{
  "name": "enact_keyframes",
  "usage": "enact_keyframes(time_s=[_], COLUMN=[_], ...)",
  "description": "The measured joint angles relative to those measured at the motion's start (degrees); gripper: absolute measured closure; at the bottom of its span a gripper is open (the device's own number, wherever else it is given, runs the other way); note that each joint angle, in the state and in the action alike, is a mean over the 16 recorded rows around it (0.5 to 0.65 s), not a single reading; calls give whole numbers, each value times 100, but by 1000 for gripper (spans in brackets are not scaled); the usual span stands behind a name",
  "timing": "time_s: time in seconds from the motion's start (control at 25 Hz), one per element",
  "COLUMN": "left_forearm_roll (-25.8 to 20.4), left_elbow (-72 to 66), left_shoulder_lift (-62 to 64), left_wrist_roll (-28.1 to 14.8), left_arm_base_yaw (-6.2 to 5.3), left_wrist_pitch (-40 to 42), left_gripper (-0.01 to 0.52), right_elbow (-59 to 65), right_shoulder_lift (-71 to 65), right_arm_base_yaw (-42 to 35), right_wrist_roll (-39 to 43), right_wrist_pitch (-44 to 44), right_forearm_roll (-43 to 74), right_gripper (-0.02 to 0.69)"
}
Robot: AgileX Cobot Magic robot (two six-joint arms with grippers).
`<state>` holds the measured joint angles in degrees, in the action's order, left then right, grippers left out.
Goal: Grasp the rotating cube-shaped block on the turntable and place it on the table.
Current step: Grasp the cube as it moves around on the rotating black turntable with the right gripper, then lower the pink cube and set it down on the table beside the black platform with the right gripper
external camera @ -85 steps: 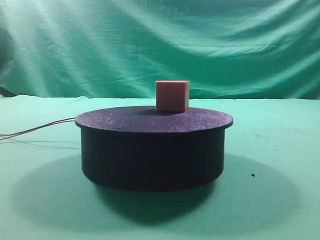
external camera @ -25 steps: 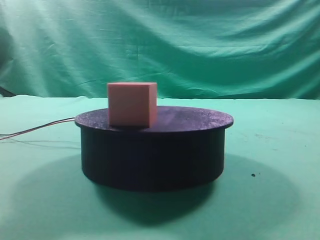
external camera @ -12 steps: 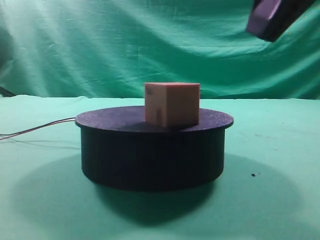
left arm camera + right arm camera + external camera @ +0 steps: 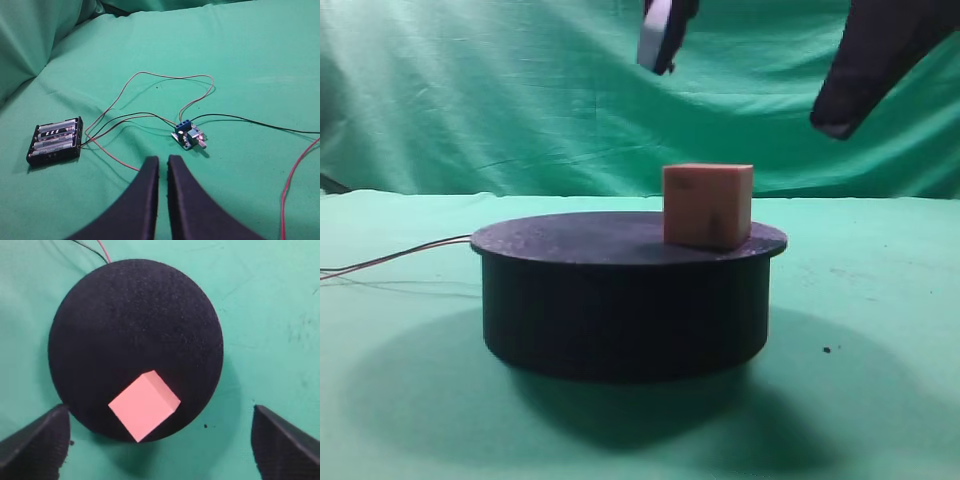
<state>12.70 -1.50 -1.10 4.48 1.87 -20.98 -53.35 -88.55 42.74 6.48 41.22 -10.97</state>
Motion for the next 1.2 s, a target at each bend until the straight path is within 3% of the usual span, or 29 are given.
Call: enact_keyframes(time_s=[0.24, 0.44, 0.8, 1.2], left_forearm_roll=[0, 0, 0, 0], left_elbow=[0, 0, 0, 0], left_shoulder_lift=[0, 0, 0, 0], left_wrist_roll=[0, 0, 0, 0], left_arm_base_yaw=[0, 0, 0, 0], left_wrist_pitch=[0, 0, 0, 0], left_gripper=[514, 514, 514, 514], right_elbow=[-111, 44, 807, 1048], right_shoulder_lift=[58, 396, 682, 633], right_arm_base_yaw=[-196, -504, -893, -860], right_wrist_roll=[60, 161, 151, 264], right_wrist_pitch=[112, 311, 70, -152], right_forearm_roll=[301, 612, 811, 773], right_gripper=[364, 431, 419, 252])
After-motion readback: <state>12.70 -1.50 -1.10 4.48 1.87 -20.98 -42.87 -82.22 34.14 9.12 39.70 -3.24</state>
